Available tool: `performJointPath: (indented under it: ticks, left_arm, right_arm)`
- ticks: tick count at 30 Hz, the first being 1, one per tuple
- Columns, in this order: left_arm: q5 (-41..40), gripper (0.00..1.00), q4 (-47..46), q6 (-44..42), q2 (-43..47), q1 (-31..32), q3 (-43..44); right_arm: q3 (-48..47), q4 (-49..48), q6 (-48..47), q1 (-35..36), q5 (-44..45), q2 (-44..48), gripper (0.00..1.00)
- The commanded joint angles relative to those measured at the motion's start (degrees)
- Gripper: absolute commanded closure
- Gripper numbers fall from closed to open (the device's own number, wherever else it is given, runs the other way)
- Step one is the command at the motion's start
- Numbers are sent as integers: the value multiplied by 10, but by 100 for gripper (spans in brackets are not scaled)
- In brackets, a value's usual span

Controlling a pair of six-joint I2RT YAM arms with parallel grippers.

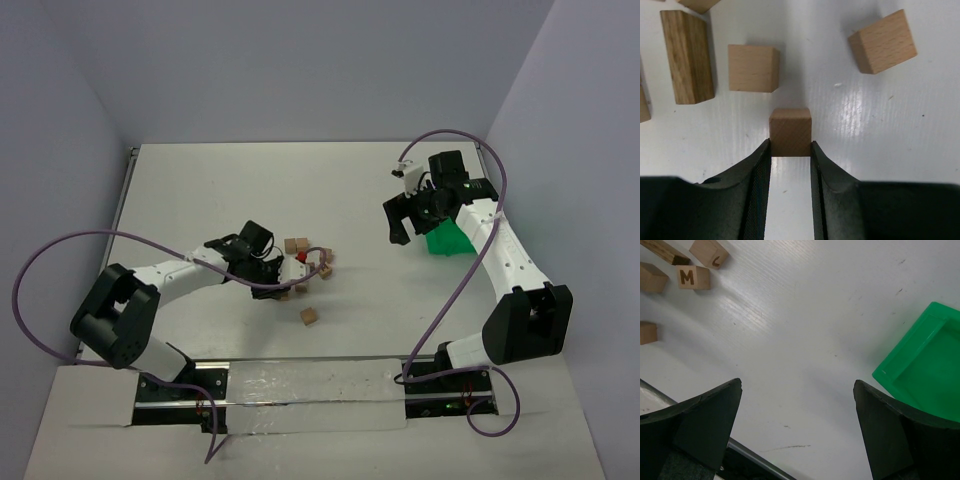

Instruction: Build the wood block tower

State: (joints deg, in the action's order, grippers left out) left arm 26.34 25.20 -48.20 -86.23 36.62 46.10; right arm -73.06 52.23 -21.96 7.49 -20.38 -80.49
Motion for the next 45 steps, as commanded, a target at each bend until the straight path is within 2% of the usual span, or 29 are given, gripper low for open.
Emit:
performJointPath:
  ticks: [1,14,25,34,39,41,45]
  left_arm:
    - [-5,89,13,-36,-24,-12,29]
    - [9,84,39,-70,-82,-12,100]
    - [20,71,40,-72,-91,-11,97]
    - [28,66,45,-72,-92,-1,99]
    - [27,56,48,-70,-97,4,104]
    - [25,47,44,-66,-96,6,103]
    - [25,40,41,-60,-95,6,105]
  right_arm:
    - [-3,-5,-7,4,2,7,0]
    - [-19,0,-14,3,5,-4,0]
    - [-16,-4,-15,4,-1,-11,0]
    - [-16,-3,-15,5,0,-11,0]
    - [-20,-1,-15,4,2,-12,0]
    - [-20,-1,-16,3,3,-12,0]
    - [-15,-3,-17,4,1,-12,0]
